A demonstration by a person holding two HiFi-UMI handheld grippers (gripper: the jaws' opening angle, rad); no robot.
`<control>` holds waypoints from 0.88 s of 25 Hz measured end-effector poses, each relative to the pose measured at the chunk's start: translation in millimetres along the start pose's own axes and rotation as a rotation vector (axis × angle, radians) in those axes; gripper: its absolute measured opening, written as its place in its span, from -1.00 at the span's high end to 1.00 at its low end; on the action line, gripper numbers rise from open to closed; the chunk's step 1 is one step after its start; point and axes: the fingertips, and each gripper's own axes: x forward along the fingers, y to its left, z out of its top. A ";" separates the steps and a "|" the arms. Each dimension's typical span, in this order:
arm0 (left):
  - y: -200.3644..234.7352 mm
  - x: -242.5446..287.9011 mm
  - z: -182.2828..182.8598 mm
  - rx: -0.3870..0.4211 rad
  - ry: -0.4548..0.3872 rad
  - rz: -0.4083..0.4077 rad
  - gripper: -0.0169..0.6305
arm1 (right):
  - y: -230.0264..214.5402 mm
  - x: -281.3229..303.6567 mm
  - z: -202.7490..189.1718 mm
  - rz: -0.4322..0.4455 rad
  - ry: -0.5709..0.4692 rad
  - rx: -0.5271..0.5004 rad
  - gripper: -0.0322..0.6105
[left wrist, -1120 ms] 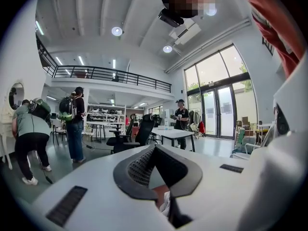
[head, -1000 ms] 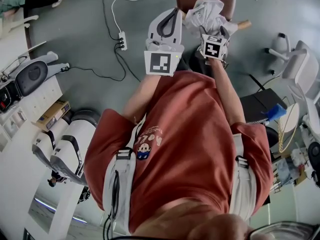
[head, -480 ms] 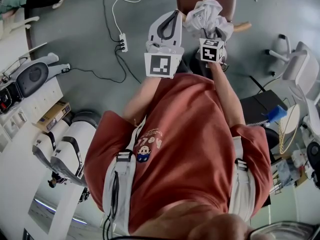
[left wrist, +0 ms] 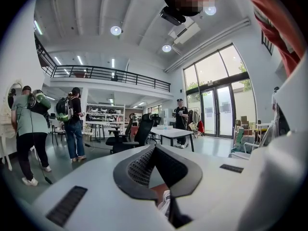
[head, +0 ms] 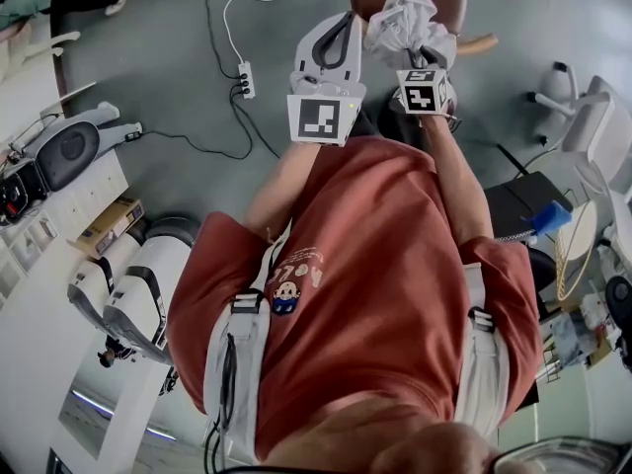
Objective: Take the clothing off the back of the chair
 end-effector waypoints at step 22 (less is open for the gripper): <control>-14.7 -11.4 5.8 0.014 -0.011 -0.007 0.91 | -2.4 -36.1 30.2 0.036 -0.207 0.113 0.78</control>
